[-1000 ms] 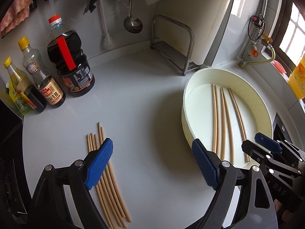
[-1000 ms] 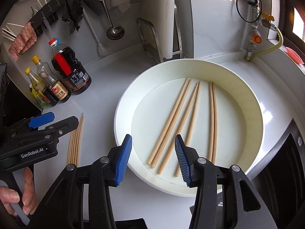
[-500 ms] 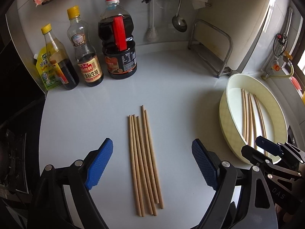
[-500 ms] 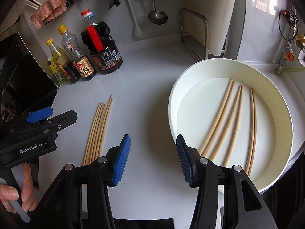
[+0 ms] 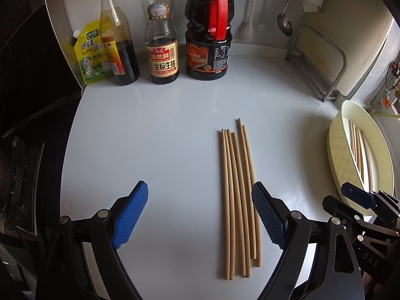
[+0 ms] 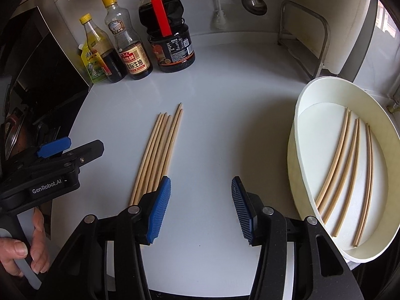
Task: Organize utensils
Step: 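Move both open tools back over the remaining chopstick row, then lower both open tools onto the chopstick row and separate one chopstick, then close the left tool on one chopstick while the right tool grasps another, then carry the left tool's chopstick over the white basin while the right tool carries its own, then open both tools to drop the two chopsticks into the white basin, then move both open tools back over the remaining chopstick row, then lower both open tools onto the chopstick row and separate one chopstick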
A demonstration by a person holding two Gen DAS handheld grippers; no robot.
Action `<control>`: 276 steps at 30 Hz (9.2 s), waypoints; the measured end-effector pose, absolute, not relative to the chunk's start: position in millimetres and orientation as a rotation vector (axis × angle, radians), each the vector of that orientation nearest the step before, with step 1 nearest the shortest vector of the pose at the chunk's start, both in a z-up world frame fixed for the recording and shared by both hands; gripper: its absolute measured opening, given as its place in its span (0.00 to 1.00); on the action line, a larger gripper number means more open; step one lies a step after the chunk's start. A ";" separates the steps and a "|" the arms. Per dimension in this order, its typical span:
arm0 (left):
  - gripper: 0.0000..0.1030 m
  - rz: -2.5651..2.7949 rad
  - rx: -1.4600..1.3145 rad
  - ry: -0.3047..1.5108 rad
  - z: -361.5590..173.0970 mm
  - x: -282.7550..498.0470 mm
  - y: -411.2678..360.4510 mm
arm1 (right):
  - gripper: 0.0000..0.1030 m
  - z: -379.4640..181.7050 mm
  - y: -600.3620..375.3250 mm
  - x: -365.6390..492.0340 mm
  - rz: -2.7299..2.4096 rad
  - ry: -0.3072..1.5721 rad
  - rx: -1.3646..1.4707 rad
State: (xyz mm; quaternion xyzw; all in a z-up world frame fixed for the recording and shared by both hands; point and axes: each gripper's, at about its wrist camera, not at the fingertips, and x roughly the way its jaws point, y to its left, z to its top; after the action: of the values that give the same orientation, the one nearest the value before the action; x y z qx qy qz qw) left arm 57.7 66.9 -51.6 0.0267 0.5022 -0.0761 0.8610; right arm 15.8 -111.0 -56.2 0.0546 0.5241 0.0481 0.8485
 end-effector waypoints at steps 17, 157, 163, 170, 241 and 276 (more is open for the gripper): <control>0.84 -0.147 0.084 1.149 -102.6 58.4 89.2 | 0.51 -112.5 -86.4 31.5 0.059 1.171 0.091; 0.07 -0.865 0.350 1.014 -24.9 66.0 -247.1 | 0.06 -41.8 -353.5 -33.5 -0.347 0.972 0.398; 0.07 -0.871 0.399 1.068 -49.8 75.2 -274.0 | 0.06 -58.1 -369.3 -25.6 -0.368 1.007 0.428; 0.07 -0.849 0.408 1.113 -64.5 85.2 -284.1 | 0.06 -65.4 -376.0 -17.6 -0.374 1.024 0.441; 0.87 -0.238 0.047 1.041 -34.6 42.9 53.0 | 0.48 -27.0 -137.9 -5.3 0.062 1.050 0.144; 0.87 -0.178 0.045 1.155 -110.1 50.5 104.9 | 0.49 -119.4 -47.5 35.8 0.101 1.180 -0.035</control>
State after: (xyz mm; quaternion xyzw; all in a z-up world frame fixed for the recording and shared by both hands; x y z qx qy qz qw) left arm 50.5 104.9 -110.1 0.0213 0.5450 -0.0842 0.8339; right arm 35.8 -47.5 -119.4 -0.0163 0.5561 0.0477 0.8296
